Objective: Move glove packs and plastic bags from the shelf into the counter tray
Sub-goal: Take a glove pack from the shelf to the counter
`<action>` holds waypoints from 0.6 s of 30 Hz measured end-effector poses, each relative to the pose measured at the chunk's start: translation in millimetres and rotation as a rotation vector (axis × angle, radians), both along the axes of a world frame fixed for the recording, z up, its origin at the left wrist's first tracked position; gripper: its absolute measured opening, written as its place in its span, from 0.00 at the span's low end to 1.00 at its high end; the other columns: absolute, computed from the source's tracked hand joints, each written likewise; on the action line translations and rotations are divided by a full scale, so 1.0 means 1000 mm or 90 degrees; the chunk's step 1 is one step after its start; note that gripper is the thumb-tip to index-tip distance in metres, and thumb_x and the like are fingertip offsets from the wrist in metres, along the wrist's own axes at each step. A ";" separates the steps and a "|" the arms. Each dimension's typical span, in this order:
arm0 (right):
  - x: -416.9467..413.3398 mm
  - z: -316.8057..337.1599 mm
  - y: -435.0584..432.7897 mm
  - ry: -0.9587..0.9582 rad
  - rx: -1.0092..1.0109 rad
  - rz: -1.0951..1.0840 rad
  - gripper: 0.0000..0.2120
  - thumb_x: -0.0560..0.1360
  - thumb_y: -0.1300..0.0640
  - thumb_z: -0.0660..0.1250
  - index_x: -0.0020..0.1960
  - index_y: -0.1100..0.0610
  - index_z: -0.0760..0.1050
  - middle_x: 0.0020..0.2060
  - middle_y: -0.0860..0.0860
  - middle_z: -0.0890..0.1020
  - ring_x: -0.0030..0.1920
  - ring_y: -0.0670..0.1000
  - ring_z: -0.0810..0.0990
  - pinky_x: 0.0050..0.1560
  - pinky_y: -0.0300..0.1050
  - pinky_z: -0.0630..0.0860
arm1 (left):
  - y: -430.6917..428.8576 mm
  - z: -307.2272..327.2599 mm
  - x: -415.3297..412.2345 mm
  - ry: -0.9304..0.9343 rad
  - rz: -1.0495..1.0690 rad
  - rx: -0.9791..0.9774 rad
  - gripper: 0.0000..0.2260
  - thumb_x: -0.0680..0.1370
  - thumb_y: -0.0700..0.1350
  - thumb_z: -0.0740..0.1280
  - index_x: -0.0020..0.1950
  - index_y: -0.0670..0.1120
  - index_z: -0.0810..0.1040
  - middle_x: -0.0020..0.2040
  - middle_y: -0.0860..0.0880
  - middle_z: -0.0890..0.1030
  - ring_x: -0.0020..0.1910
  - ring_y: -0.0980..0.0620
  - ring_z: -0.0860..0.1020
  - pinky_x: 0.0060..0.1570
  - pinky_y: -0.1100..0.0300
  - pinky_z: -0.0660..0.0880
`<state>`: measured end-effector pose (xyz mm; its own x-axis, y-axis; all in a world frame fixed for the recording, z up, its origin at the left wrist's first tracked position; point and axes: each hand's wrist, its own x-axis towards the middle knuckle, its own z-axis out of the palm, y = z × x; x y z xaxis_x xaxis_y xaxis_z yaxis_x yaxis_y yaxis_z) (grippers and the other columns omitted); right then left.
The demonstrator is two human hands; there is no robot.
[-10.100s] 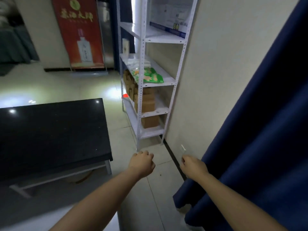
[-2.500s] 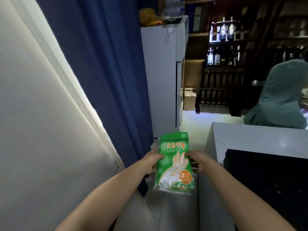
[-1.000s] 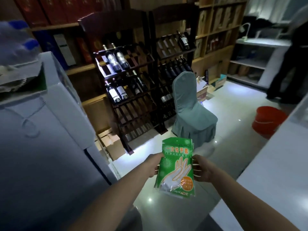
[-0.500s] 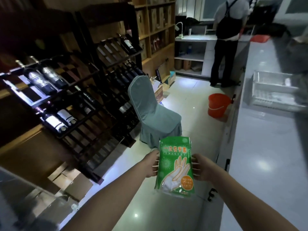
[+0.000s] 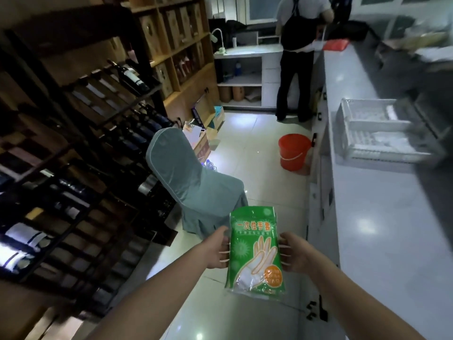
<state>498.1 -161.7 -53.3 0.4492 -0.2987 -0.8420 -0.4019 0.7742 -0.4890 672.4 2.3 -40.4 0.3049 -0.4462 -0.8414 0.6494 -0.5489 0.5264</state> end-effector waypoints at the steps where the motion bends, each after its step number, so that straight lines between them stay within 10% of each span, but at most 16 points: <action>1: 0.005 -0.001 -0.009 0.008 0.004 -0.008 0.13 0.79 0.51 0.59 0.44 0.59 0.75 0.45 0.59 0.81 0.49 0.58 0.77 0.55 0.52 0.73 | -0.012 -0.002 0.009 0.004 -0.010 0.010 0.17 0.77 0.58 0.63 0.47 0.45 0.77 0.49 0.44 0.80 0.51 0.45 0.77 0.52 0.53 0.74; 18: 0.050 0.014 -0.164 0.036 -0.031 -0.393 0.07 0.77 0.54 0.64 0.46 0.58 0.74 0.44 0.57 0.80 0.45 0.56 0.78 0.50 0.50 0.77 | -0.304 0.010 0.102 -0.033 -0.386 -0.048 0.21 0.79 0.59 0.59 0.49 0.42 0.79 0.47 0.44 0.80 0.46 0.47 0.77 0.45 0.58 0.75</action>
